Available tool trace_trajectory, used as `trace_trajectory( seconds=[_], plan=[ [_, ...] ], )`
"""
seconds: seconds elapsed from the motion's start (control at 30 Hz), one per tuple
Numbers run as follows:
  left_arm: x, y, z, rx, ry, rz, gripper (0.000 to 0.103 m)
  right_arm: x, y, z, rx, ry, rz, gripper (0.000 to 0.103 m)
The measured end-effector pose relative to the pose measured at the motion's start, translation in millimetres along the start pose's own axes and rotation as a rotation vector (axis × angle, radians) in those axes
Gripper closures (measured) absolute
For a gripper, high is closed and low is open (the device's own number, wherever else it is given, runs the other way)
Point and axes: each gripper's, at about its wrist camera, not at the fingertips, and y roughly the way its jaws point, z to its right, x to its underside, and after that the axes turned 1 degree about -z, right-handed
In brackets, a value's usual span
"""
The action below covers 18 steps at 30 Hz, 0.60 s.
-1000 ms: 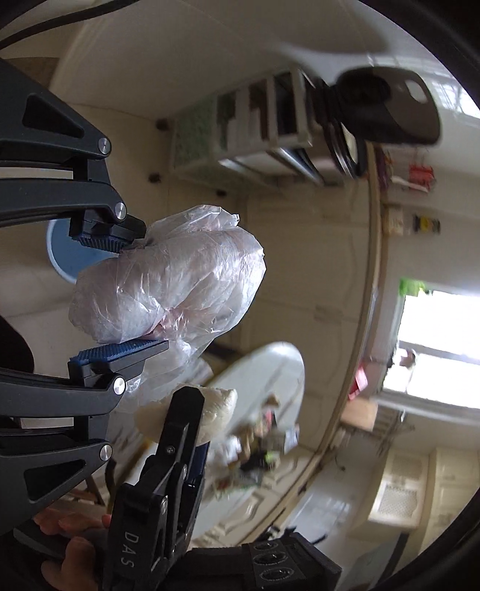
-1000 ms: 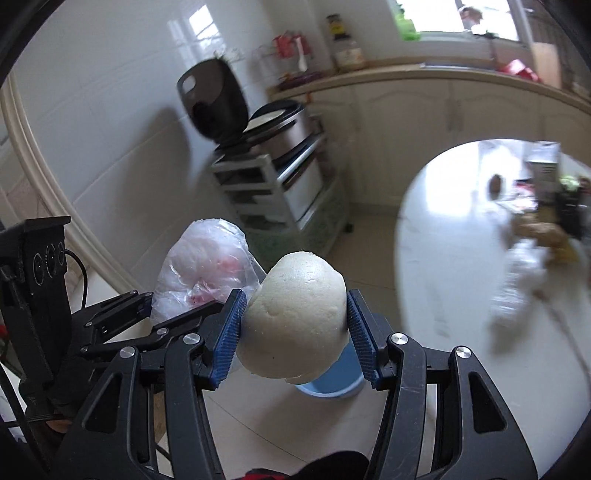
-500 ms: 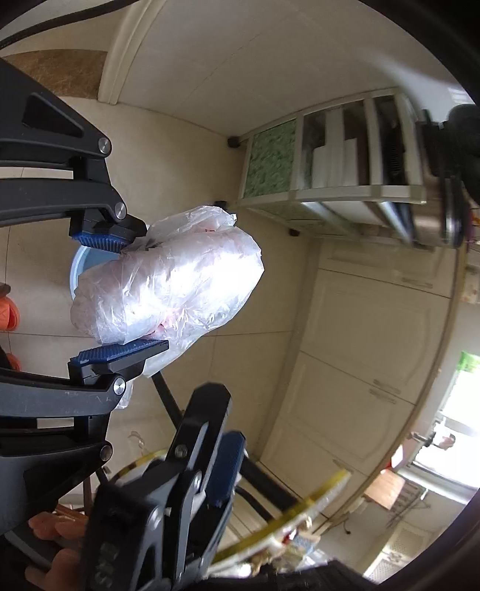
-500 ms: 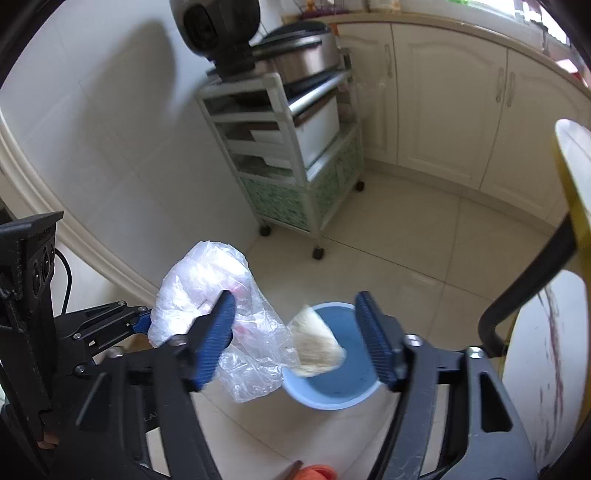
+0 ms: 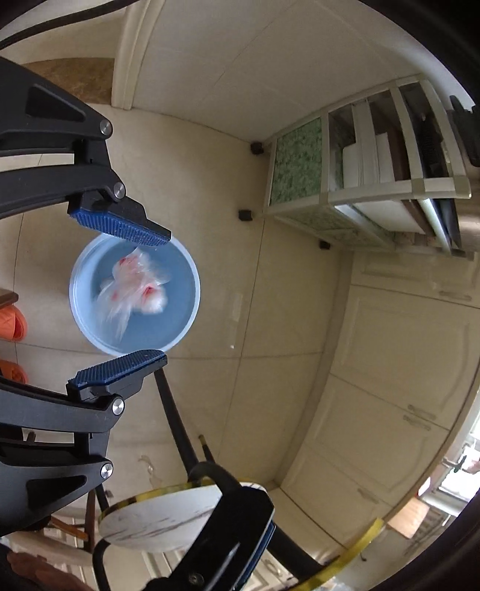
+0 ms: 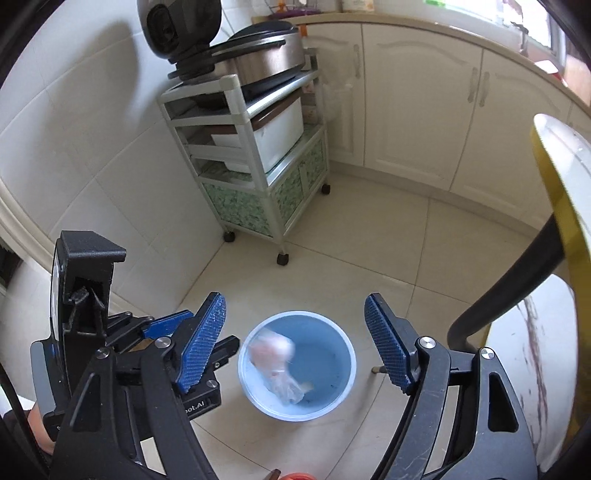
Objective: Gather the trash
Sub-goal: 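Carry bag and bun to the blue bucket and open both tools, then grasp the clear plastic wrap with the left tool while the right tool grasps black plastic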
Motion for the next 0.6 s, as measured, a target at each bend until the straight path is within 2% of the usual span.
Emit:
trace_trajectory(
  seconds=[0.17, 0.3, 0.37, 0.5, 0.57, 0.6],
  plan=[
    [10, -38, 20, -0.036, -0.017, 0.104, 0.048, -2, -25, -6, 0.004, -0.009, 0.049, 0.028],
    [24, -97, 35, -0.084, 0.011, 0.257, 0.045, -3, -69, -16, -0.012, -0.021, 0.132, 0.027],
    [30, -134, 45, -0.1, 0.027, 0.343, 0.035, -3, -96, -19, -0.021, -0.019, 0.186, 0.027],
    [49, -197, 75, -0.098, 0.077, 0.493, 0.03, 4, -164, -14, -0.017, 0.01, 0.315, 0.014],
    [57, -219, 99, -0.075, 0.117, 0.547, 0.019, 11, -198, -4, 0.013, 0.026, 0.371, 0.014],
    [62, -225, 111, -0.055, 0.136, 0.569, 0.017, 16, -217, 5, 0.033, 0.04, 0.401, 0.013]
  ],
)
